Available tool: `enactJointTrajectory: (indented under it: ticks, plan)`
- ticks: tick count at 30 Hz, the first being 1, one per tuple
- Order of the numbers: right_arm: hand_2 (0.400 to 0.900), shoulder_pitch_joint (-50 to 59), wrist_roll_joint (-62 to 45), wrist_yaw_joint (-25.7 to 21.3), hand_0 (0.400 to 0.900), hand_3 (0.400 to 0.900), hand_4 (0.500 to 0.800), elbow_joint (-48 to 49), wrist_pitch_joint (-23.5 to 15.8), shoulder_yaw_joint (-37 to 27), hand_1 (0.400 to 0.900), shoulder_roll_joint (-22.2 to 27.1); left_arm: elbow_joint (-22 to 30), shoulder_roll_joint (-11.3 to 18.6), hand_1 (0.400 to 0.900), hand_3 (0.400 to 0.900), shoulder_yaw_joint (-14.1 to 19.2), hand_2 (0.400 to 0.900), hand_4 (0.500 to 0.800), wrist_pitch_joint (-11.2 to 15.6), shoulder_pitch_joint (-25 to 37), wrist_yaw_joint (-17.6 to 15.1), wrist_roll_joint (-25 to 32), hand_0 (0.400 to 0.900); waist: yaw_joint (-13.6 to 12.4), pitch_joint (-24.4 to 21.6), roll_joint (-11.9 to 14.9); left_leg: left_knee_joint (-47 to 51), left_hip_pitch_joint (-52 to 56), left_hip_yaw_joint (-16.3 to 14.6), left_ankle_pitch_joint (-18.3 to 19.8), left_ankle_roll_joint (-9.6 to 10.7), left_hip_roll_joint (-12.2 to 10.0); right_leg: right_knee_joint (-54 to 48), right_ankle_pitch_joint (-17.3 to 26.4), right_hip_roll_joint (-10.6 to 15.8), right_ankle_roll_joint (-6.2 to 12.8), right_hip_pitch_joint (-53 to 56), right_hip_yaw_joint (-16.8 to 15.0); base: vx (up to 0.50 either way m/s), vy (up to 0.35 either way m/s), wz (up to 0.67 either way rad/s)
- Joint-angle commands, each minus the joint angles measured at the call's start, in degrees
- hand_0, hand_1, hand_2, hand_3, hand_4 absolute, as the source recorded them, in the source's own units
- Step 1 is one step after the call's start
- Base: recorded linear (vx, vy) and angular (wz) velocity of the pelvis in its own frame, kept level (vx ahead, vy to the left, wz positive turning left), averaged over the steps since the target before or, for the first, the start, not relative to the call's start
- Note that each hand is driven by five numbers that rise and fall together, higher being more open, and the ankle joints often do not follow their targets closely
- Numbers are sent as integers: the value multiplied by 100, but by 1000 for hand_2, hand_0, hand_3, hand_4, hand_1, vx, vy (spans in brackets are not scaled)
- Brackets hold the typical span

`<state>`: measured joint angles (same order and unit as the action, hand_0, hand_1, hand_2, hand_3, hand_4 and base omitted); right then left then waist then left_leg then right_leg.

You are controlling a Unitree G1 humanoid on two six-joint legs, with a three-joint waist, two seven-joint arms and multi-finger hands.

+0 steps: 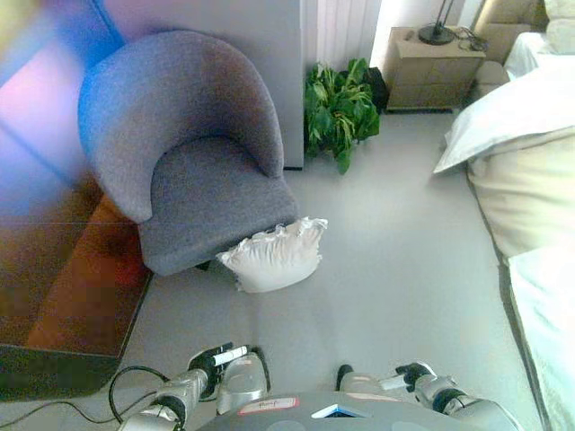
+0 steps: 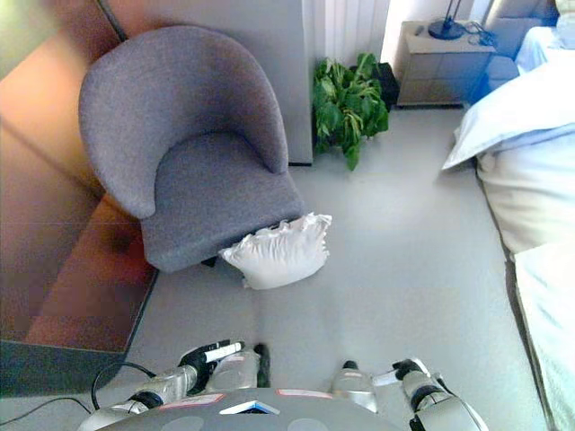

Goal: Pick up the pillow and put it on the sofa.

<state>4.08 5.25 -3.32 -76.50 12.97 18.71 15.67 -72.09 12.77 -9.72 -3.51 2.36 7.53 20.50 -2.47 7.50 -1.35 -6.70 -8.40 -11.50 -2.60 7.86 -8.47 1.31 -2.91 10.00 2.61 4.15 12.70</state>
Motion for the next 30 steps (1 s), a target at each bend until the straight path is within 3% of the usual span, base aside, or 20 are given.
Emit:
enactJointTrajectory:
  ticks: [1,6,9,10,14,17,22,24,26,28,30]
  plan:
    - [900,44,306,-2,900,900,800,-44,-169,-18,900,114,-337,-83,900,900,67,900,800,-21,-398,34,-167,900,-377,135,-83,1095,-372,8,-1105,105,-229,-287,-401,-467,188,932,-142,441,191,-19]
    - [900,96,497,-98,900,900,800,-137,-344,-41,900,21,-448,-151,900,900,229,900,800,68,-554,22,-148,900,-531,-45,-92,1079,-345,-72,-855,-5,-214,-74,-826,-196,342,1366,-199,406,229,-16]
    - [900,106,591,-39,900,900,800,-140,-320,-90,900,-88,-468,-21,900,900,361,900,800,29,-448,82,-151,900,-651,-226,49,551,-425,-12,-569,-227,-58,252,-888,102,527,1592,-204,492,248,5]
    - [900,93,585,-38,900,900,800,-116,-293,-94,900,-108,-444,11,900,900,339,900,800,-25,-408,85,-165,900,-669,-268,103,459,-425,10,-485,-310,17,382,-781,207,568,1594,-161,419,198,26]
    - [900,95,367,-147,900,900,800,49,-347,-104,900,-171,-409,204,900,900,115,900,800,-172,-153,114,-265,900,-698,-419,274,383,-173,208,-175,-805,478,1747,376,769,658,1187,-246,353,181,34]
    - [900,37,185,-332,900,900,800,218,-505,-80,900,-148,-356,337,900,900,-50,900,800,-229,-73,109,-303,900,-551,-432,244,465,107,358,-19,-1028,730,2792,766,787,581,404,-573,289,137,41]
    - [900,136,687,-604,900,900,800,324,-711,128,900,-58,-293,493,900,900,-201,900,800,-295,113,18,-133,900,-214,-266,126,596,586,493,130,-986,766,1862,311,253,351,-856,-437,187,-96,32]
    - [900,284,862,-721,900,900,800,396,-562,298,900,-11,-261,534,900,900,-226,900,800,-255,215,21,-154,900,-131,-130,166,558,641,604,327,-944,828,1090,680,319,449,-1409,-455,76,-252,53]
    - [900,442,952,-781,900,900,800,418,-414,406,900,5,-269,547,900,900,-221,900,800,-234,286,47,-212,900,-51,-5,267,494,715,701,596,-892,922,282,1250,534,669,-1776,-531,135,-239,63]
    - [900,577,1085,-841,900,900,800,427,-263,455,900,-14,-292,545,900,900,-223,900,800,-217,254,78,-250,900,1,63,250,485,900,821,840,-835,867,-298,1439,610,783,-1937,-552,244,-208,69]
    - [900,622,1195,-898,900,900,800,441,-187,468,900,-20,-304,510,900,900,-159,900,800,-221,137,75,-290,900,-4,68,273,388,1100,948,1080,-792,819,-240,1463,683,789,-1925,-547,296,-213,59]
